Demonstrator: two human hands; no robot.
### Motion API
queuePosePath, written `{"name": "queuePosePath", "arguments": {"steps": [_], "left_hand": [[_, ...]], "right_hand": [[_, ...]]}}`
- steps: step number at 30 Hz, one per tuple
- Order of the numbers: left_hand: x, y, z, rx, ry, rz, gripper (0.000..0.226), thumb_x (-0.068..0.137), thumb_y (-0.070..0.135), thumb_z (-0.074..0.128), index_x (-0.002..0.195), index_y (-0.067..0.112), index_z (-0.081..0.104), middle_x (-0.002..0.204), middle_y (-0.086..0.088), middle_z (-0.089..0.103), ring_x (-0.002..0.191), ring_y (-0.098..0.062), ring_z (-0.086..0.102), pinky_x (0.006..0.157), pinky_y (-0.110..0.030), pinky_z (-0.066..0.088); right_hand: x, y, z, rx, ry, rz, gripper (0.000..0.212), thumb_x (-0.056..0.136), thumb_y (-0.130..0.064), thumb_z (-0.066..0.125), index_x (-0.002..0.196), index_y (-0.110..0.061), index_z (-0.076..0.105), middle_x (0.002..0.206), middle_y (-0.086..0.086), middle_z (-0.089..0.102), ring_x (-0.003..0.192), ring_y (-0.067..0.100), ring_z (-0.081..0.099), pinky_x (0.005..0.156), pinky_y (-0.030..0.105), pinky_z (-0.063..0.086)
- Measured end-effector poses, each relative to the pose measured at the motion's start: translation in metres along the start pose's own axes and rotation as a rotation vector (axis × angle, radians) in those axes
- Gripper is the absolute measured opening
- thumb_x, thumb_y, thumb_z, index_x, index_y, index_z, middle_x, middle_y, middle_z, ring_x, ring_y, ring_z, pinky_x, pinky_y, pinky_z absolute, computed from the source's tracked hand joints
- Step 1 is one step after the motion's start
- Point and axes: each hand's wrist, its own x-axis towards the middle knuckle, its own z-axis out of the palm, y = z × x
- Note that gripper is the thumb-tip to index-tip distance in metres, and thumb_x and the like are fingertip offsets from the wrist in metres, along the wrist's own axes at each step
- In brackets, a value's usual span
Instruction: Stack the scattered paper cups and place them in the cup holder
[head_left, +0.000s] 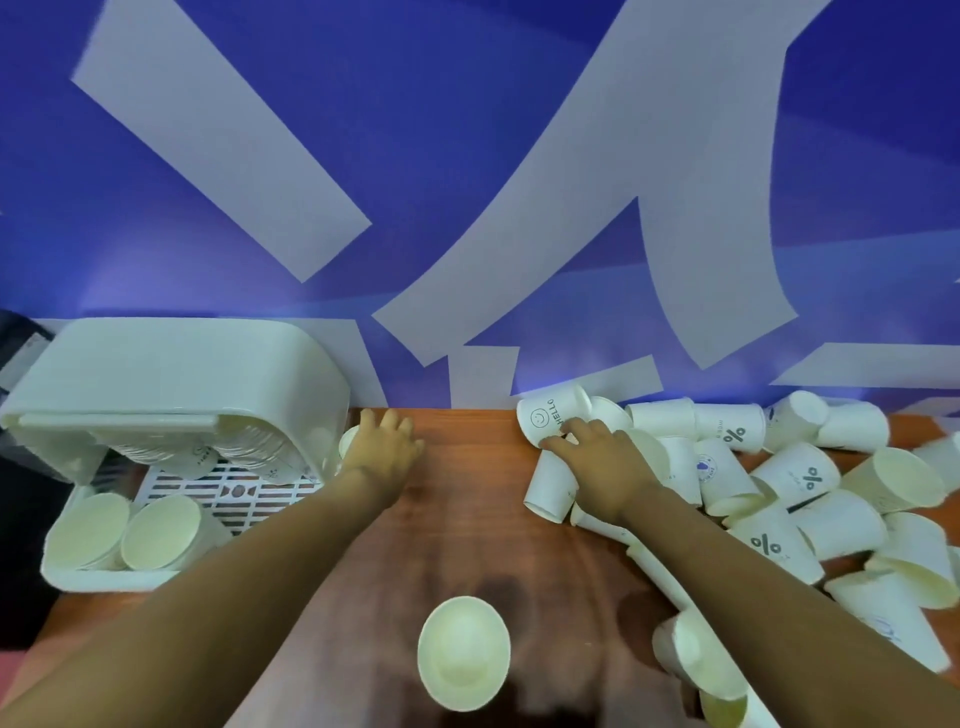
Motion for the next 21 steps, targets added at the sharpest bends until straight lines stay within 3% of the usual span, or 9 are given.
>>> {"name": "queuePosePath", "arguments": {"steps": [7,12,18,21], "left_hand": [[0.027,0.011,0.007,0.184,-0.154,0.017,0.042,0.097,0.028,0.042,0.137,0.016,0.045,0.138,-0.011,0.045,0.126,-0.033,0.04,0.105,-0.05,0.03],[0.038,0.013,0.024,0.171,-0.202,-0.054,0.043,0.096,0.044,0.037,0.127,0.02,0.055,0.128,-0.007,0.053,0.113,-0.029,0.05,0.096,-0.042,0.037],[0.03,0.007,0.018,0.122,-0.121,-0.057,0.043,0.096,0.031,0.042,0.136,0.014,0.044,0.135,-0.009,0.048,0.12,-0.029,0.046,0.1,-0.043,0.036],[0.013,0.0,0.004,-0.026,-0.01,-0.052,0.051,0.091,0.04,0.049,0.136,0.019,0.038,0.134,-0.004,0.048,0.121,-0.026,0.043,0.098,-0.04,0.036]], "right_hand": [[0.024,0.003,0.019,-0.193,-0.039,-0.134,0.069,0.086,-0.016,0.06,0.146,-0.027,0.028,0.157,0.006,0.013,0.141,0.029,0.018,0.109,0.044,0.026],[0.033,-0.001,0.03,-0.225,-0.024,-0.181,0.065,0.081,-0.016,0.067,0.14,-0.024,0.039,0.157,0.005,0.014,0.14,0.029,0.019,0.106,0.044,0.029],[0.027,0.0,0.025,-0.149,0.001,-0.163,0.061,0.085,-0.018,0.058,0.141,-0.027,0.034,0.153,0.003,0.025,0.137,0.026,0.024,0.107,0.041,0.027],[0.017,-0.002,0.013,-0.071,0.025,-0.138,0.063,0.083,-0.026,0.058,0.141,-0.029,0.034,0.146,0.001,0.033,0.135,0.024,0.027,0.107,0.039,0.028]]}}
